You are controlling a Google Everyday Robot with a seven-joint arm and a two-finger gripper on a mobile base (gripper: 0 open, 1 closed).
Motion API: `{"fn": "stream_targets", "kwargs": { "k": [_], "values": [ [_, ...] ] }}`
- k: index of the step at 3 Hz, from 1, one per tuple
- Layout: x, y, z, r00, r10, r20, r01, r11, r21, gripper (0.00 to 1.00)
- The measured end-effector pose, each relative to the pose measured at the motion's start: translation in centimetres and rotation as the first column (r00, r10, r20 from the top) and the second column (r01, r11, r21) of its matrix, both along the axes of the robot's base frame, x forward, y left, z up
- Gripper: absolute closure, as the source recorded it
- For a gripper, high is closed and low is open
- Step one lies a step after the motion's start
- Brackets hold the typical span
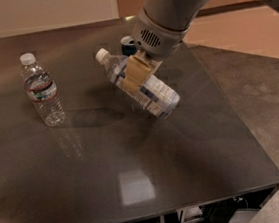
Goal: Place blue plastic bottle upright
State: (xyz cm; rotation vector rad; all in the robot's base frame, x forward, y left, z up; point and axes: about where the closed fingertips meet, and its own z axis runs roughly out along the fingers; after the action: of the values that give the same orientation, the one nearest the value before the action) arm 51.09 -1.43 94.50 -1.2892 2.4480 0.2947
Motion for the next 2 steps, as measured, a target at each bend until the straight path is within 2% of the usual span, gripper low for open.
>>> {"fn": "stream_targets", "kwargs": {
  "k": [1,2],
  "values": [
    [0.28,0.26,0.5,0.9939,0.097,0.051,-0.102,0.991,0.088,1.0],
    [0.12,0.19,0.68,0.9841,0.153,0.09,-0.167,0.972,0.167,1.0]
  ]
}}
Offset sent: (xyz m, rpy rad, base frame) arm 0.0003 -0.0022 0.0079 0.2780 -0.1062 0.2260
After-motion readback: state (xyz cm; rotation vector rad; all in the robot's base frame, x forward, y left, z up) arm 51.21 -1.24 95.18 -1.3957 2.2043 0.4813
